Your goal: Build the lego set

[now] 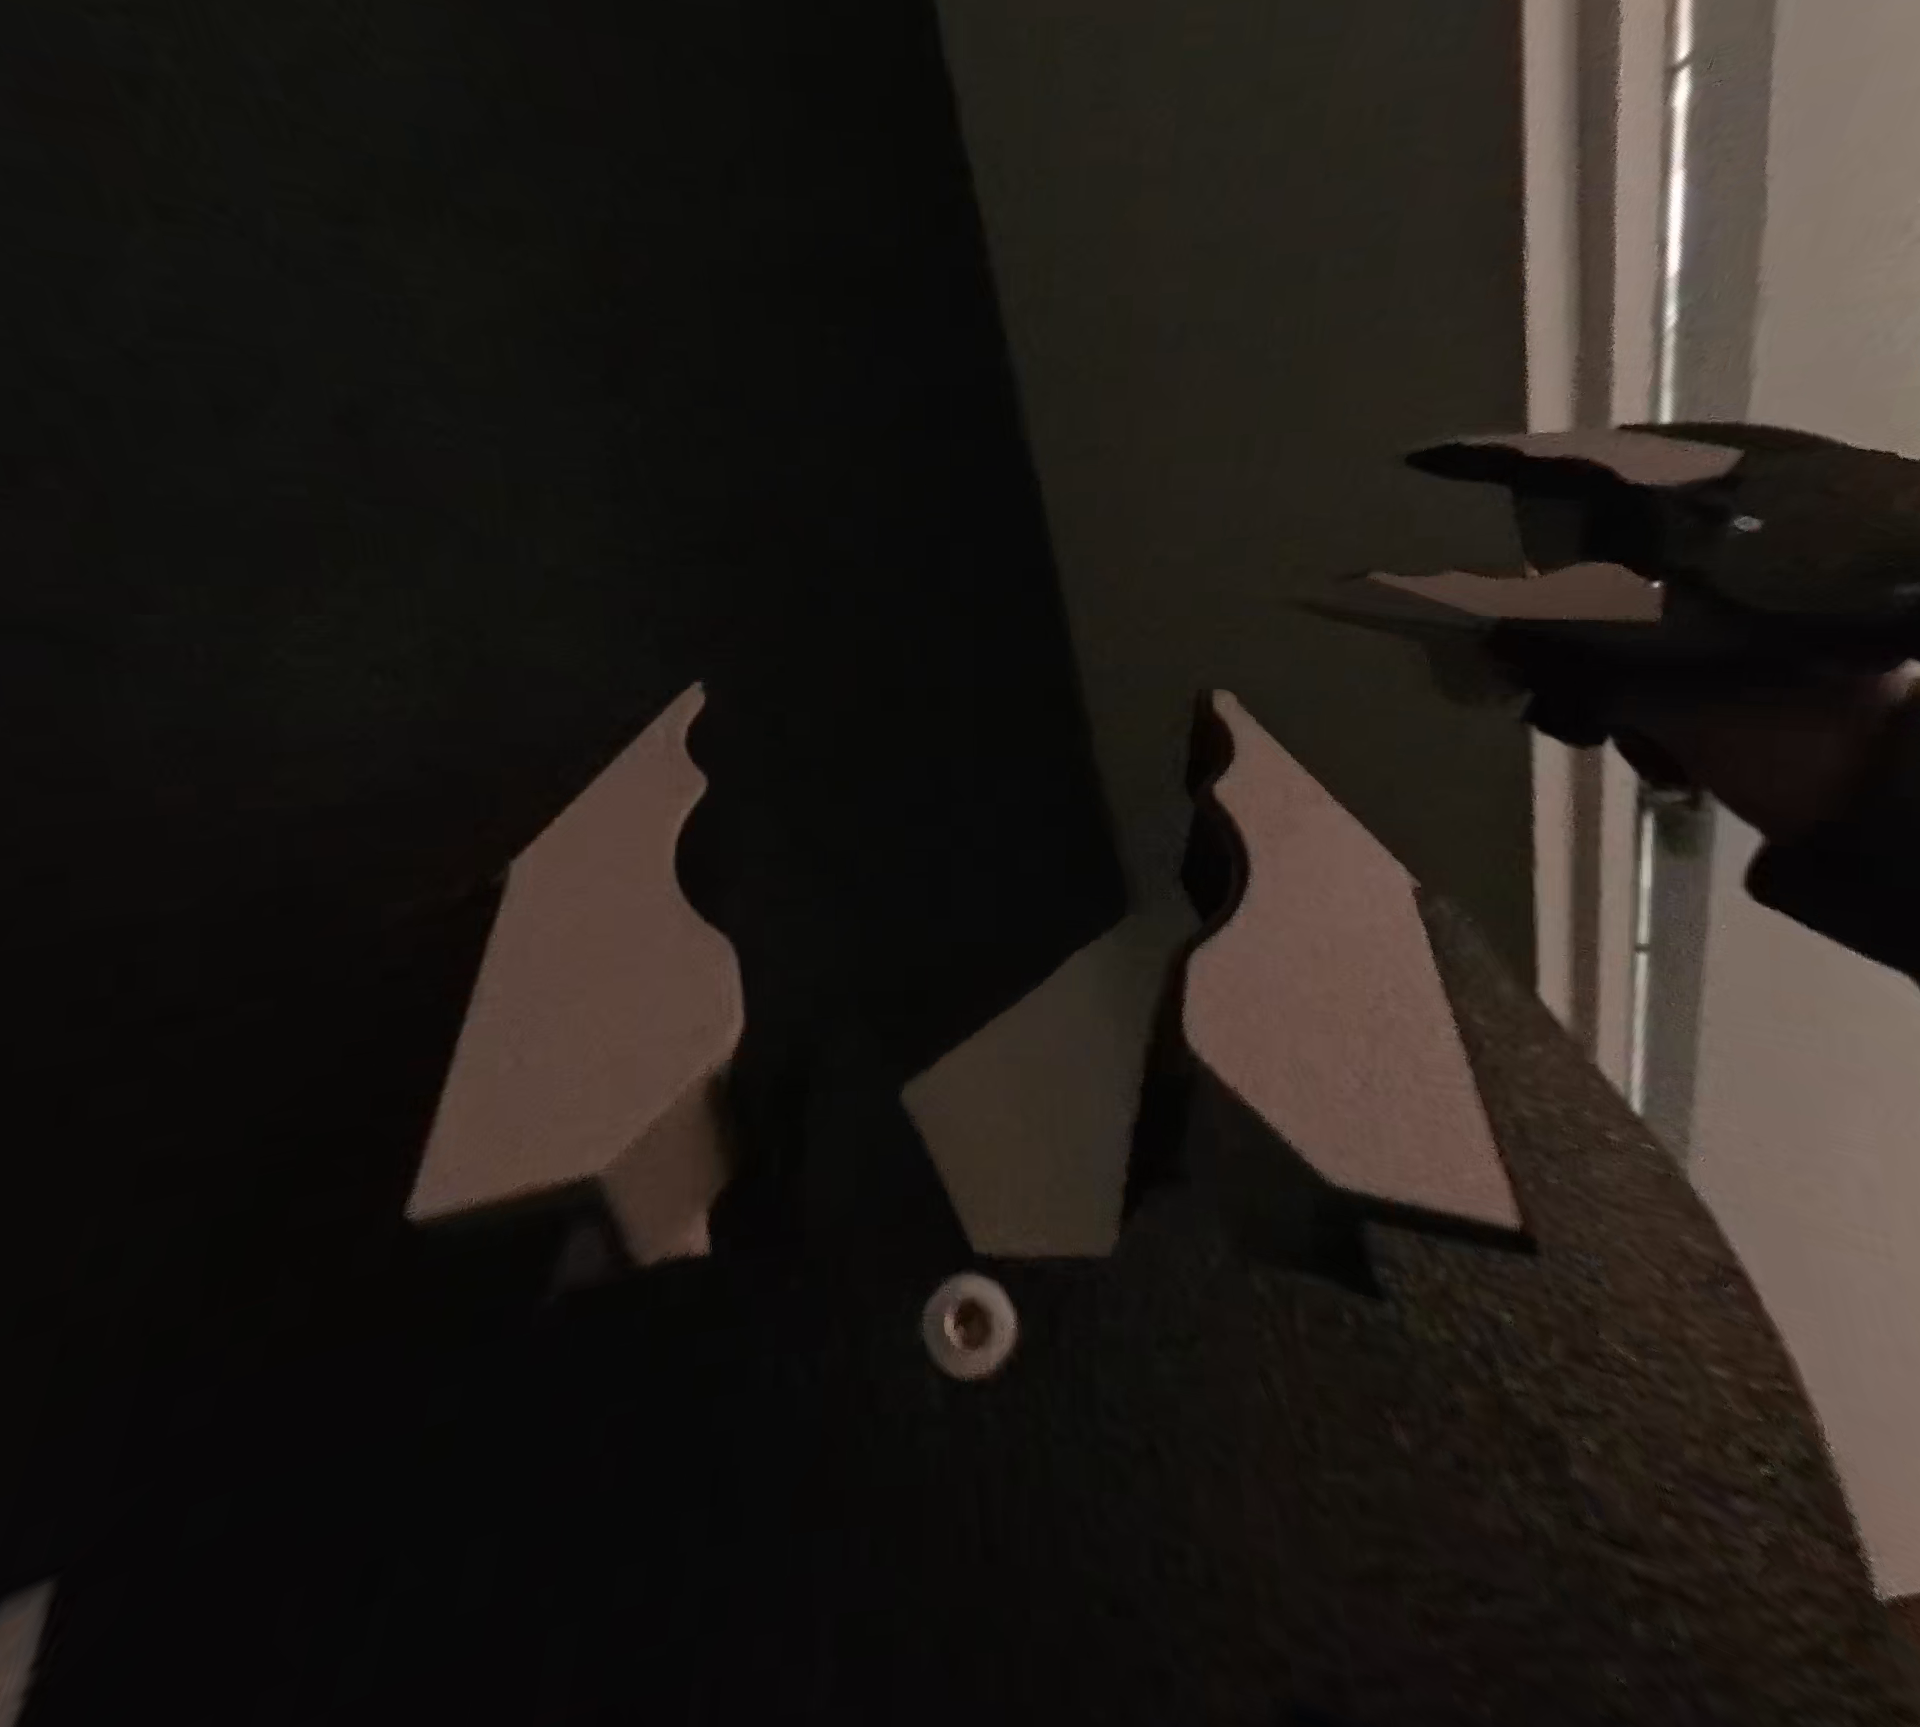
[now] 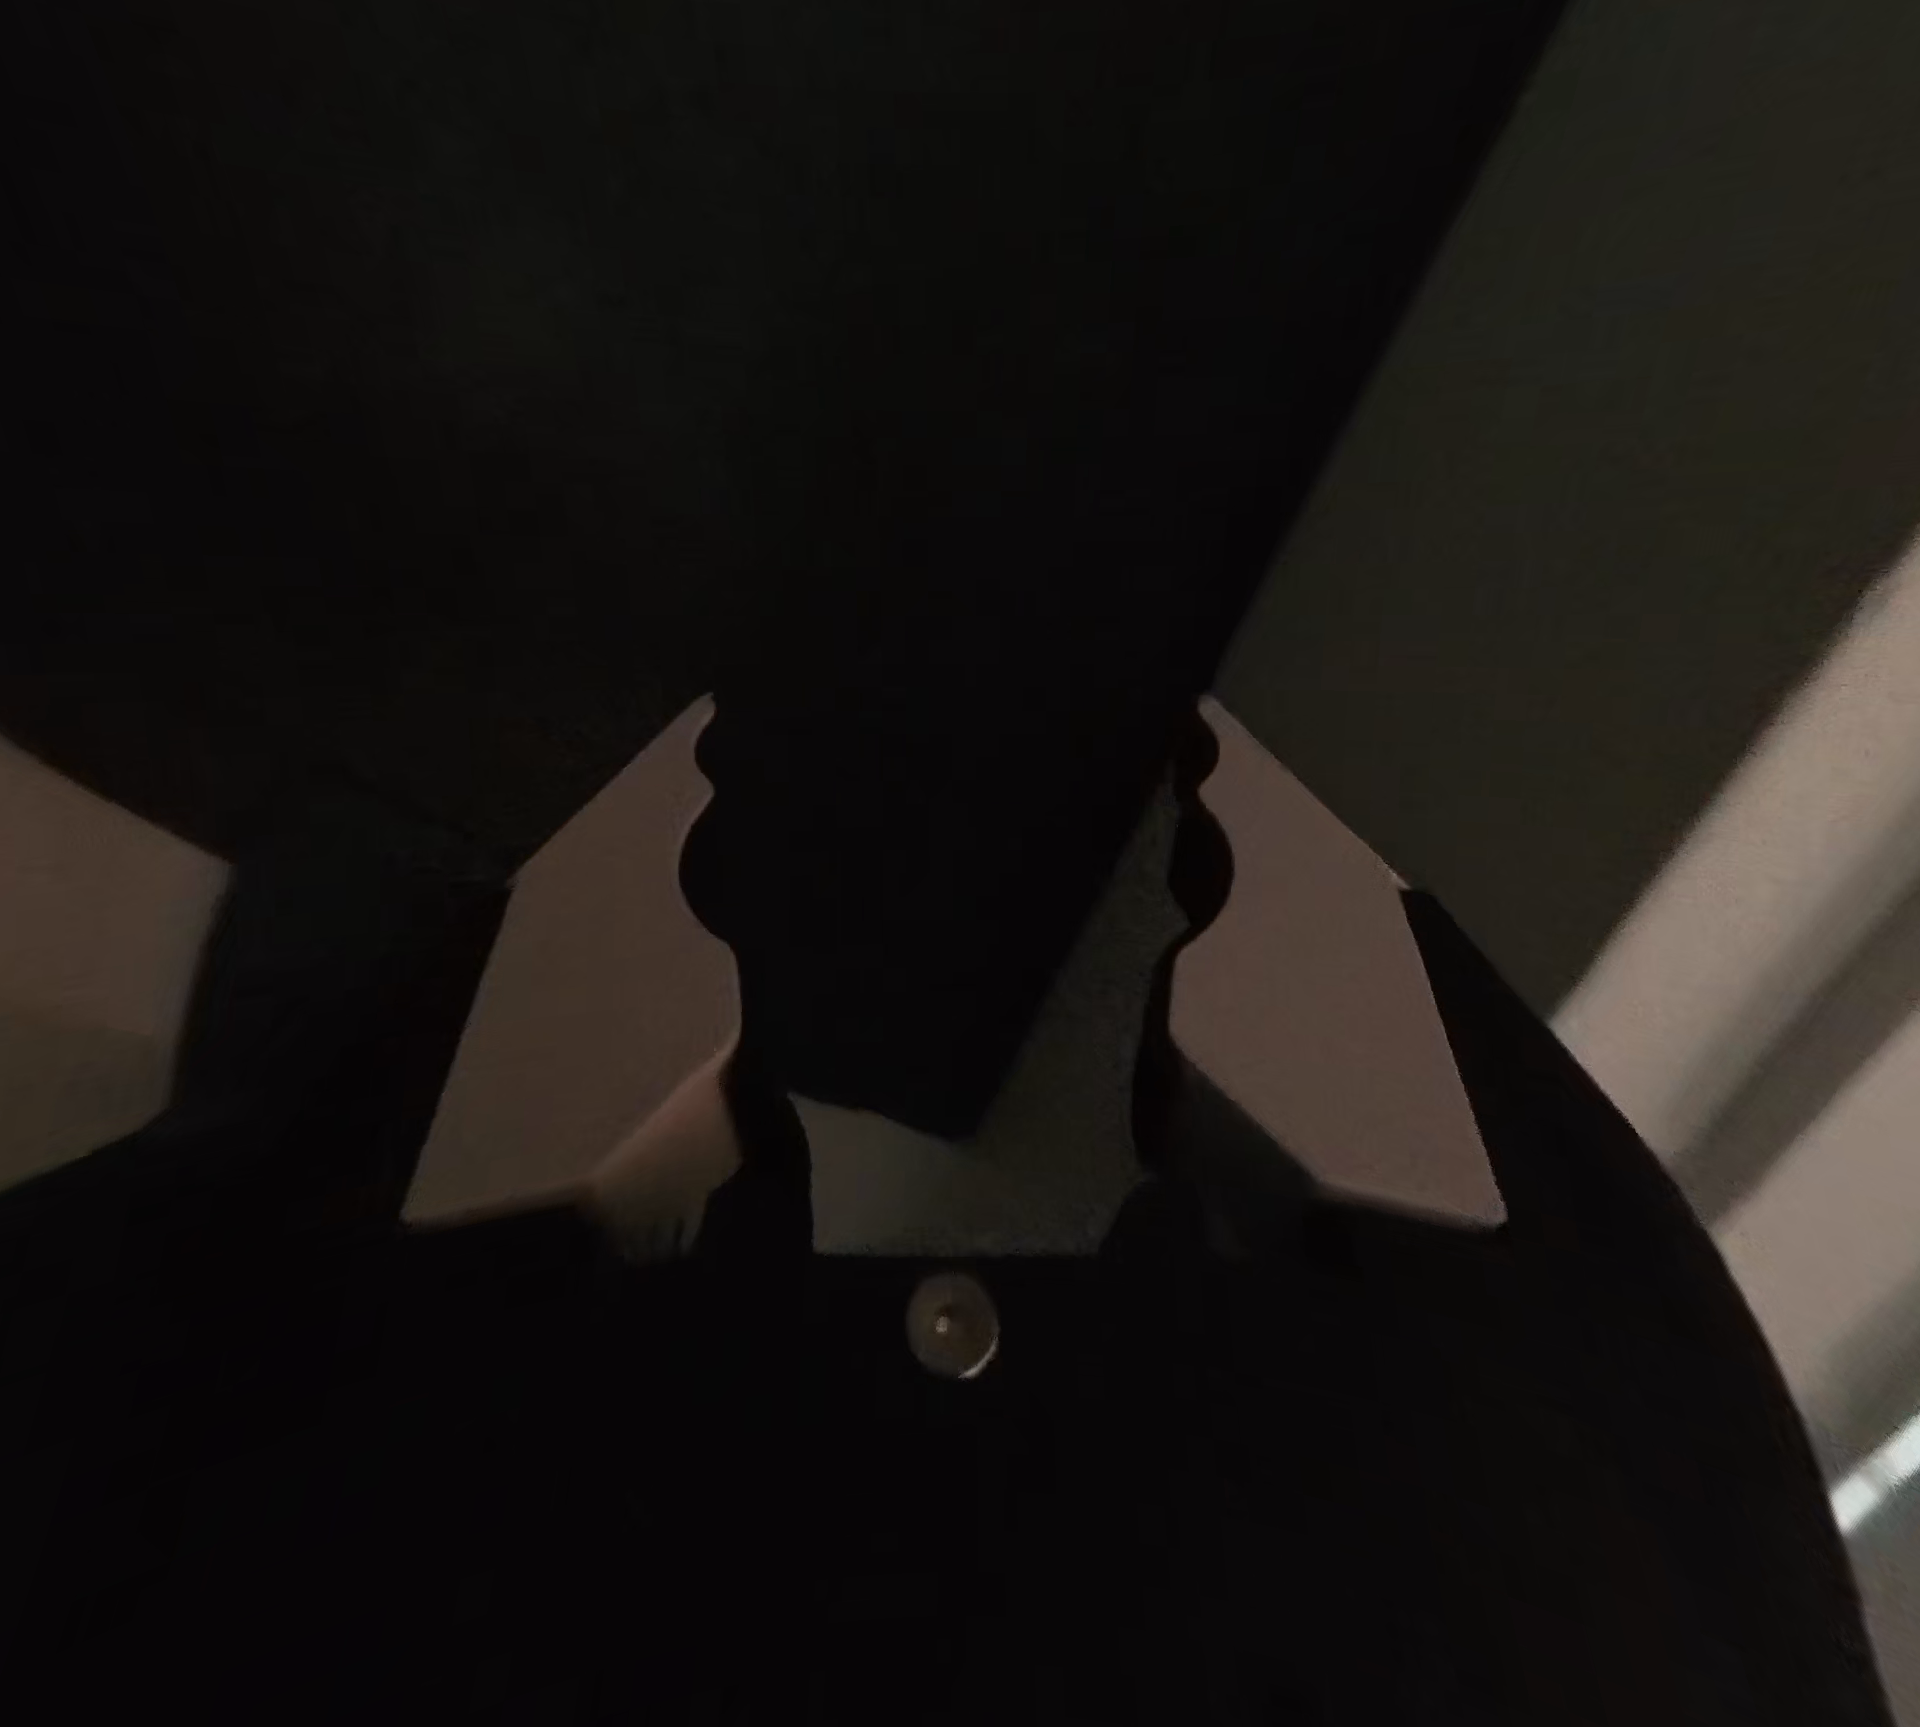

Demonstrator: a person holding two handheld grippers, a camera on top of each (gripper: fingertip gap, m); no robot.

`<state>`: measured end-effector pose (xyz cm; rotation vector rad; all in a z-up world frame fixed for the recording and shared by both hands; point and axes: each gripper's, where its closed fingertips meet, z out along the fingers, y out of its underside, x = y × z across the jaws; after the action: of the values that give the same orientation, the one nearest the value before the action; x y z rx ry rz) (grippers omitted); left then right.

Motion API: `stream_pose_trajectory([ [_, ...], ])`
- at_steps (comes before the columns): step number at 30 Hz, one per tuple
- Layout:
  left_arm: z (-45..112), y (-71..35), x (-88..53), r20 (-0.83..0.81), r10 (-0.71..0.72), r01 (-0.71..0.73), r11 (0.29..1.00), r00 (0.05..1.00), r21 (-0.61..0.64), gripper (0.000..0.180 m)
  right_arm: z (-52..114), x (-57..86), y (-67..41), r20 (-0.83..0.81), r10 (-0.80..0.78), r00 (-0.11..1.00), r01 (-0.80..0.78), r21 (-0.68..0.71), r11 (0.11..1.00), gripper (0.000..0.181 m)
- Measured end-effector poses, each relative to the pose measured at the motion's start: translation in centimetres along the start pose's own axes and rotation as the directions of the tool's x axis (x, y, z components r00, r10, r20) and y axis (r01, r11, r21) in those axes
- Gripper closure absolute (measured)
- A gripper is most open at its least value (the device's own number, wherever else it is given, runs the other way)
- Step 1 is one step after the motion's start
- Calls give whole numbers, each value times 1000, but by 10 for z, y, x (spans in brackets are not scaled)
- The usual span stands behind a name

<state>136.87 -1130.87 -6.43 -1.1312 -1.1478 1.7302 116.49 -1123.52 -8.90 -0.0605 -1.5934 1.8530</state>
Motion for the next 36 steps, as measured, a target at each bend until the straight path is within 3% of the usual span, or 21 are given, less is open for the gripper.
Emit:
stream_pose_trajectory([
  [4,52,23,-10,-251,-59,73,996,966,49,92,-25,16,-3,-220,-62,973,46,-78,996,97],
  [7,81,27,2,-468,-58,107,991,882,79,92,-65,30,-11,-431,-134,892,66,-169,983,97],
  [12,97,16,42,-735,-78,216,972,674,95,90,-148,21,-26,-635,-268,724,39,-350,936,97],
  [17,58,-2,118,-921,-102,334,942,375,32,90,-260,-4,-70,-771,-412,486,-15,-479,878,97],
  [21,-2,-31,183,-989,-55,387,922,141,4,89,-366,-47,-116,-802,-536,264,-88,-574,814,97],
  [28,-147,-70,257,-980,13,434,898,-197,-76,88,-524,-166,-176,-766,-642,-38,-306,-602,737,99],
  [36,-246,-87,282,-908,73,446,885,-413,-132,89,-609,-238,-222,-673,-692,-259,-426,-564,708,99],
])
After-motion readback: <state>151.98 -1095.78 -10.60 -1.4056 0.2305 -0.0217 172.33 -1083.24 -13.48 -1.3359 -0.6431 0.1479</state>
